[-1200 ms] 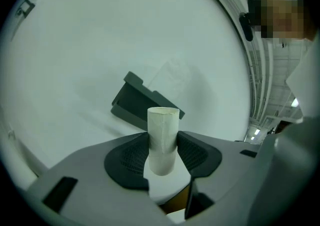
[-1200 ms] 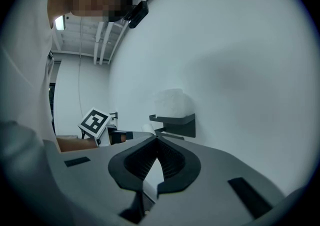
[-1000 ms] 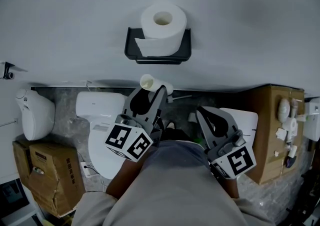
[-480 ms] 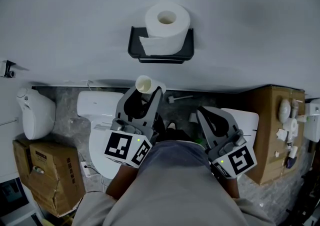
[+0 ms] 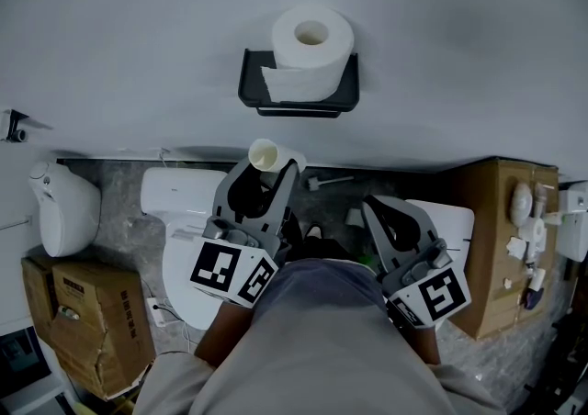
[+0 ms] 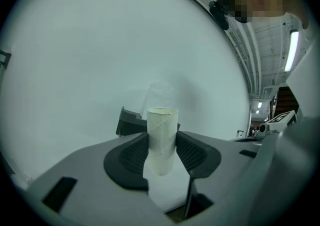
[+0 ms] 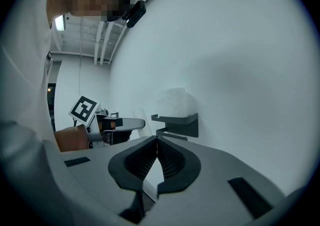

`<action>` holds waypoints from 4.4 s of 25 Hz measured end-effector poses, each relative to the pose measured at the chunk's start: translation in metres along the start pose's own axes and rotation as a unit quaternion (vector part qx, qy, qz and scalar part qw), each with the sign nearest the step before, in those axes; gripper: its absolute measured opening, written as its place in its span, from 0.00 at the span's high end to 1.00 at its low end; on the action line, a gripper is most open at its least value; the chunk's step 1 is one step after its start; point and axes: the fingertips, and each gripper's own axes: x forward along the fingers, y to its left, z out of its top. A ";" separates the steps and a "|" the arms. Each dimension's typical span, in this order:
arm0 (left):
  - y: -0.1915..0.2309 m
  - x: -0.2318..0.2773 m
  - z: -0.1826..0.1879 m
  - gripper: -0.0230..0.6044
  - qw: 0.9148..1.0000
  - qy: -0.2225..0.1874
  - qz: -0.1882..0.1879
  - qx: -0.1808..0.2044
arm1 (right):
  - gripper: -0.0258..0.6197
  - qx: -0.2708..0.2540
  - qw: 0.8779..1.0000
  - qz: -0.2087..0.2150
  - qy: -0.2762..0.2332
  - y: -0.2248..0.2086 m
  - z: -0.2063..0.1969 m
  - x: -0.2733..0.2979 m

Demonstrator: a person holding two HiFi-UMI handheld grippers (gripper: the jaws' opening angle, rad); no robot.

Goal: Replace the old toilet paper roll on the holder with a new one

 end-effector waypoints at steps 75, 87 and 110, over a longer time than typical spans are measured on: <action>0.000 0.002 0.002 0.69 0.997 -0.031 -0.028 -0.072 | 0.40 -0.025 0.998 -0.048 -0.014 -0.071 0.110 0.120; -0.006 0.005 0.000 0.69 0.997 -0.027 -0.050 -0.050 | 0.40 -0.001 0.998 -0.056 -0.027 -0.080 0.110 0.103; -0.049 0.026 -0.008 0.69 0.992 0.003 -0.112 -0.061 | 0.40 0.159 0.978 -0.100 -0.094 -0.134 0.086 0.039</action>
